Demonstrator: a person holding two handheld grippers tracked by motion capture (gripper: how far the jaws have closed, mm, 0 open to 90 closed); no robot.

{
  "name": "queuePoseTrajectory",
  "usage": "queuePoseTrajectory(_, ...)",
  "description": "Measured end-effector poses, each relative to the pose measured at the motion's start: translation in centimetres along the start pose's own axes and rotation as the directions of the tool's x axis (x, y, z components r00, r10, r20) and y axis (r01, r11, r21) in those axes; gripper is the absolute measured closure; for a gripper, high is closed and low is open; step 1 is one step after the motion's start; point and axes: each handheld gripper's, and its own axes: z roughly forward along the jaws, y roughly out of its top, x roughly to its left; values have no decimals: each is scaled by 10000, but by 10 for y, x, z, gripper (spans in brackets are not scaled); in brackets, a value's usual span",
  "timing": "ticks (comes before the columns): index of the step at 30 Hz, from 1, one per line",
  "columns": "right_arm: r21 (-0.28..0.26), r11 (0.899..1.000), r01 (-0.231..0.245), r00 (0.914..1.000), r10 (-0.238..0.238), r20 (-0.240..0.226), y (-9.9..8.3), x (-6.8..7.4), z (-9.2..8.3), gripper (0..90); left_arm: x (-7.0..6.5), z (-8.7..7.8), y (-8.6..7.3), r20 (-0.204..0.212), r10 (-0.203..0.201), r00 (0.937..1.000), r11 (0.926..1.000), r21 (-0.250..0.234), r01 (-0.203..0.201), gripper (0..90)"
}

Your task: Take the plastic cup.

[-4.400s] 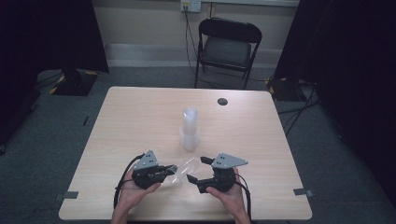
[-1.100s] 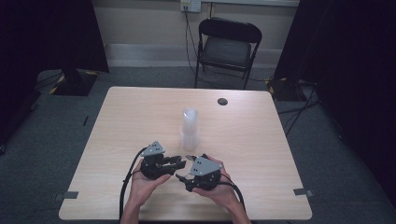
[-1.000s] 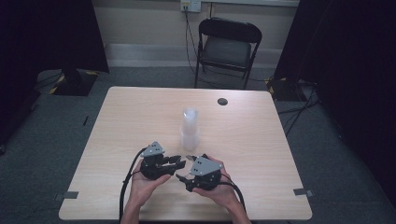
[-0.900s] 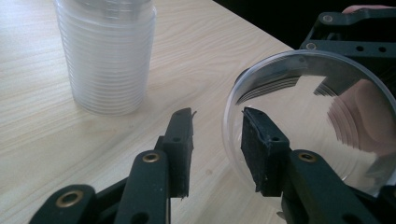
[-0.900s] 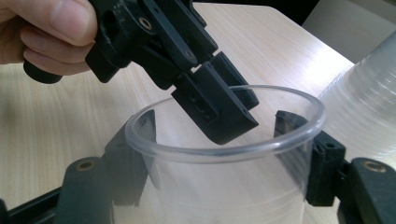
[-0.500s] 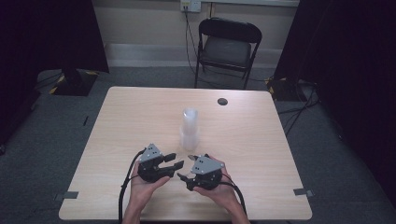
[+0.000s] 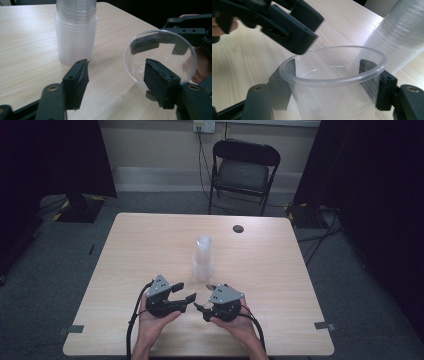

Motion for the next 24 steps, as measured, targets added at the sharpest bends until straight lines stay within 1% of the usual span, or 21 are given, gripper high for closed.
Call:
queuePoseTrajectory(5,17,9997,-247,9995,247,182,-1,-6,-2,302,0,-5,-1,-152,11,9999,9998,-192,-14,315)
queuePoseTrajectory(7,10,9994,-359,9990,359,248,-2,-8,-2,302,0,-7,-3,-73,39,10000,9991,-416,-42,302)
queuePoseTrajectory(8,15,9991,-417,9987,417,278,-2,-9,-2,301,1,-8,-3,-93,-32,10000,9988,-495,28,301)
queuePoseTrajectory(10,-40,9985,-548,9980,549,329,-3,-11,-2,302,1,-9,-4,-188,-15,9998,9986,-528,5,295)
queuePoseTrajectory(13,-202,9958,-894,9955,900,312,-4,-15,-3,301,4,-11,-5,-288,-71,9996,9985,-538,55,290)
queuePoseTrajectory(14,-280,9941,-1050,9940,1058,266,-5,-16,-4,301,4,-12,-6,-337,-137,9993,9984,-549,118,290)
queuePoseTrajectory(15,-326,9928,-1153,9928,1162,281,-5,-18,-4,301,5,-12,-7,-370,-120,9992,9989,-447,103,289)
queuePoseTrajectory(17,-408,9902,-1336,9903,1350,339,-6,-22,-5,301,6,-12,-8,-606,-96,9981,9995,-296,78,288)
queuePoseTrajectory(20,-694,9846,-1605,9864,1626,258,-7,-28,-7,298,8,-14,-11,-595,-186,9981,9992,-352,166,288)
queuePoseTrajectory(21,-721,9827,-1708,9842,1737,350,-8,-30,-8,298,8,-14,-12,-596,-246,9979,9992,-337,226,288)
queuePoseTrajectory(22,-770,9813,-1765,9825,1804,462,-8,-33,-9,299,9,-15,-13,-678,-206,9975,9994,-302,186,287)
queuePoseTrajectory(24,-905,9766,-1948,9778,2007,610,-9,-38,-11,300,9,-16,-14,-695,-295,9971,9986,-461,263,287)
